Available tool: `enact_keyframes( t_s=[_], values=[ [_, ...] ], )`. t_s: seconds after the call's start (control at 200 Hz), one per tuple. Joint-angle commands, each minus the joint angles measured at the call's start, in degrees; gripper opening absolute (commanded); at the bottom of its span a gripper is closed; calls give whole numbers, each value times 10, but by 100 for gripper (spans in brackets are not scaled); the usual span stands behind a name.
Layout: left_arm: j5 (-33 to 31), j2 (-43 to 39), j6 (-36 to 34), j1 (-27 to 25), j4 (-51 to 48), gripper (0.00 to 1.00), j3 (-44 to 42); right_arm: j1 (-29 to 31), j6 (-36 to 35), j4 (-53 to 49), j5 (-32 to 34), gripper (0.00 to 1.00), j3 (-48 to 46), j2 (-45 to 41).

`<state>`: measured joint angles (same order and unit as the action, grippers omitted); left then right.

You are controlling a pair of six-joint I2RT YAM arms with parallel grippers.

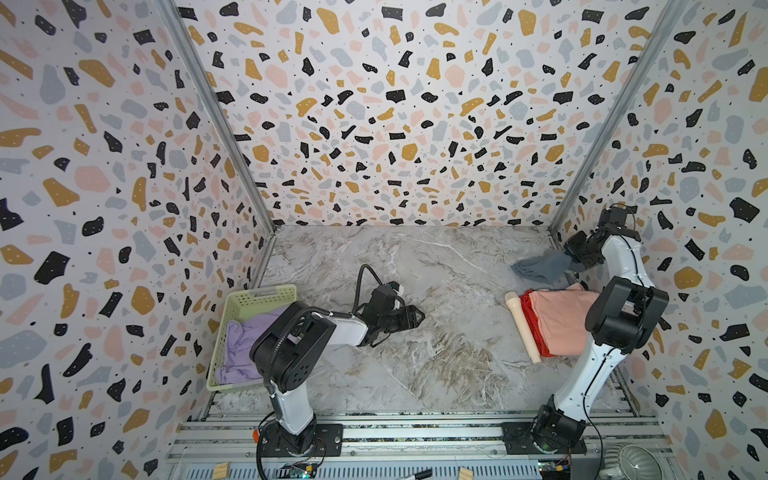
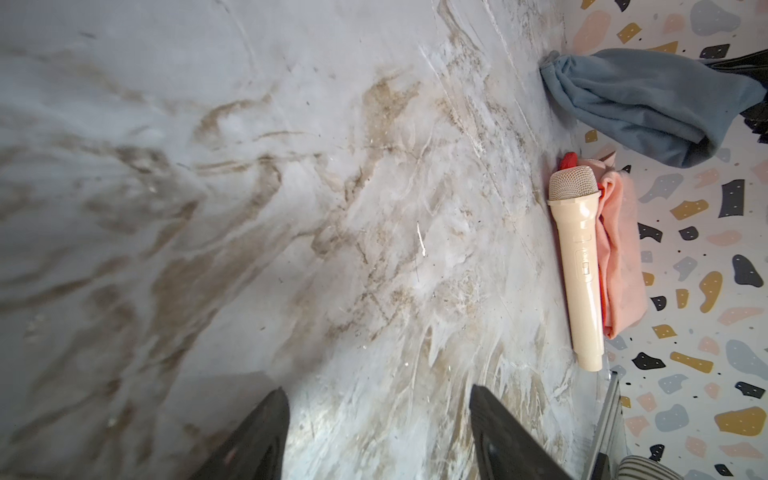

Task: Fold and stack the t-shirts
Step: 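Lower the grey-blue shirt onto the pink shirt stack with the right gripper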

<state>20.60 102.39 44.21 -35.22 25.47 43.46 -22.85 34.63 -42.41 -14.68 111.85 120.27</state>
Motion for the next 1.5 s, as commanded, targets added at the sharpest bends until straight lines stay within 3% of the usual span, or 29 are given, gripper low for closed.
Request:
enact_keyframes(
  t_s=[0.0,0.551,0.806,0.956,1.096,1.216,1.281,1.307,1.497],
  values=[
    [14,2,0,7,37,70,-10,-3,-5,-44,-1,0,16,-40],
    [34,10,10,24,72,70,-19,-27,-61,-95,-6,0,-19,-141],
    [36,8,16,25,81,70,-15,-59,-85,-35,-31,3,-232,-267],
    [42,11,17,25,84,70,-12,-122,-85,12,-44,4,-370,-335],
    [46,13,20,25,89,70,-11,-150,-86,36,-36,17,-435,-345],
    [47,8,21,25,92,70,-14,-157,-80,25,-27,47,-432,-327],
    [45,5,20,25,94,70,-16,-163,-73,16,-30,57,-441,-326],
    [45,4,21,25,94,70,-16,-165,-68,18,-31,66,-449,-332],
    [47,4,26,25,101,70,-17,-175,-2,38,22,70,-486,-419]
  ],
)
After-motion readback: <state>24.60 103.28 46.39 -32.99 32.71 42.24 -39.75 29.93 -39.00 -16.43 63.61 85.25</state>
